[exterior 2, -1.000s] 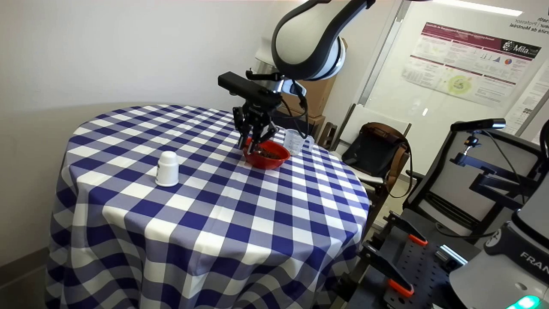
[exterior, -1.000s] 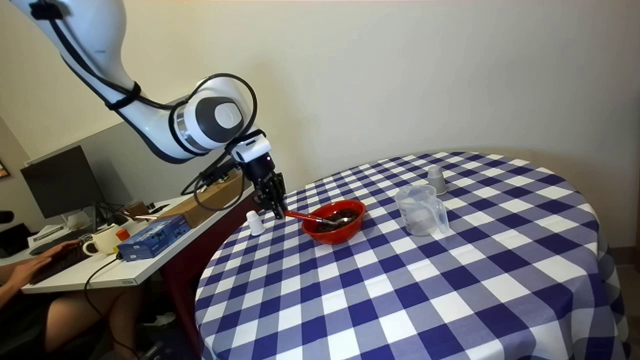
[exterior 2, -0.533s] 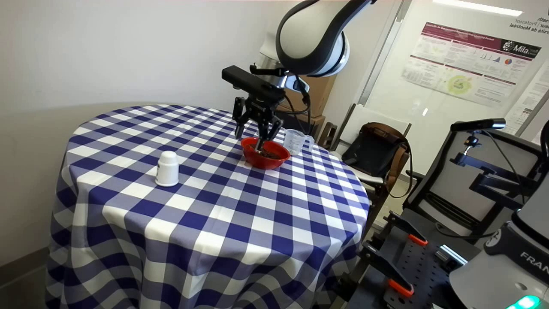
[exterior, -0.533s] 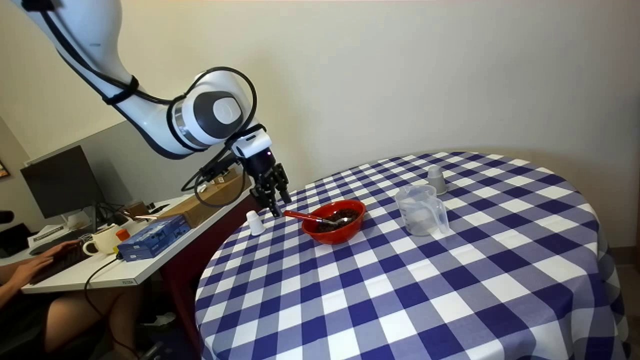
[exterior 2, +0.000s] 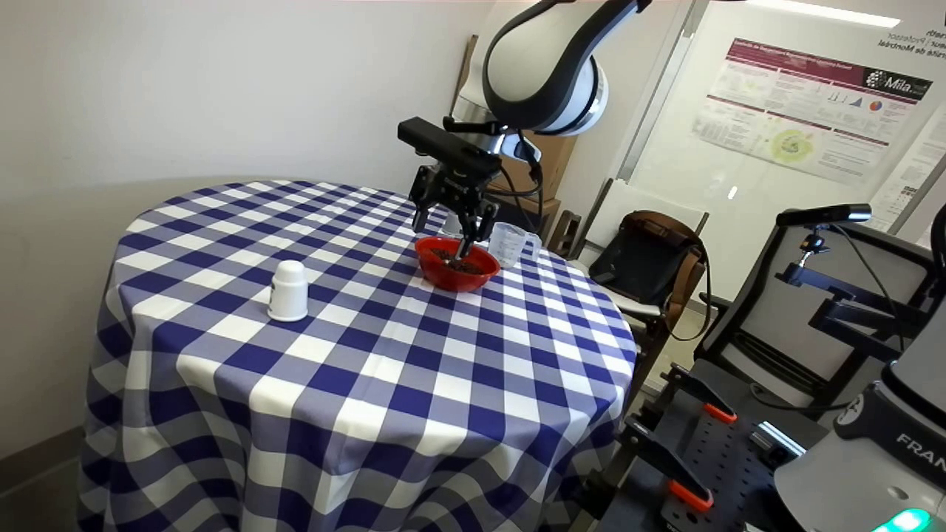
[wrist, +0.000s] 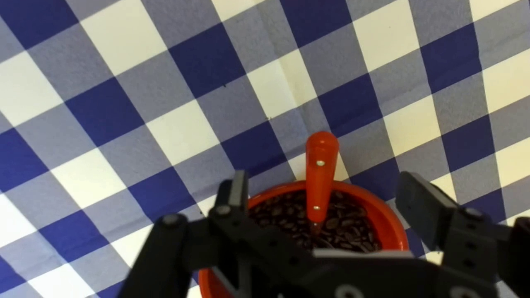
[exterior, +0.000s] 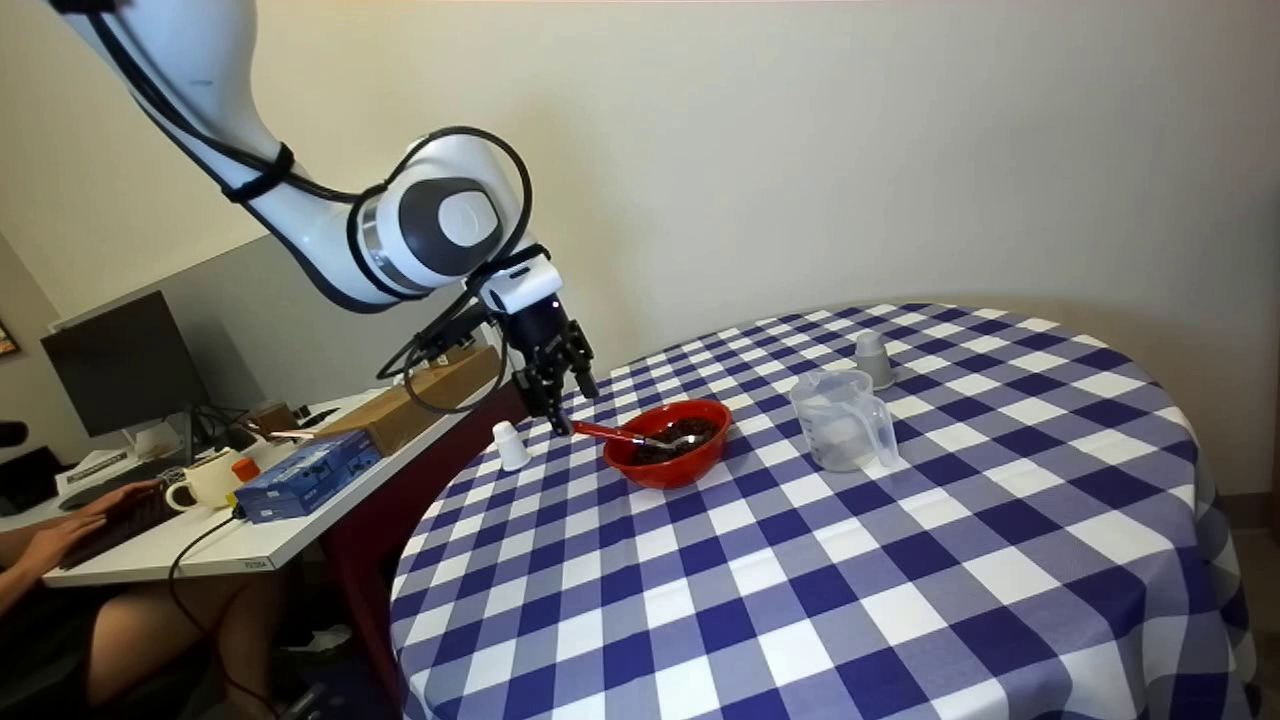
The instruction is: Put a spoonful of the contents in the bowl in the jug
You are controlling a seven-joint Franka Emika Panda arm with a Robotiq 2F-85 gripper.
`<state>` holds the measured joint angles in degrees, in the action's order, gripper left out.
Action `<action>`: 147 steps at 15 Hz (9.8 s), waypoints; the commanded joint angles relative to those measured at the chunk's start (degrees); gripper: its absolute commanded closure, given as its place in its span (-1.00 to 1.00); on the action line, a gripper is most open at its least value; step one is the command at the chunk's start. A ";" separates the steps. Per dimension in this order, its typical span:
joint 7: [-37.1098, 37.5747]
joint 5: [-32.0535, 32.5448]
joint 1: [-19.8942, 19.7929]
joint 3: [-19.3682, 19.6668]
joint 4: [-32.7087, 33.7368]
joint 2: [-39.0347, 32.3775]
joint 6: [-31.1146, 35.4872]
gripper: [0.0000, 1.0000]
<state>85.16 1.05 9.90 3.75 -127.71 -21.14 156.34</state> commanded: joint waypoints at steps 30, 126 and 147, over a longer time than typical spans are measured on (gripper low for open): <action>-3.06 -0.82 0.12 -0.03 -0.71 -1.89 1.69 0.84; -7.00 28.79 -1.36 6.42 21.80 -8.41 -35.65 0.82; -27.52 13.31 -0.43 -7.13 8.08 4.12 -28.20 0.83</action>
<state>63.52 18.21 11.11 -3.35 -119.44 -15.49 127.05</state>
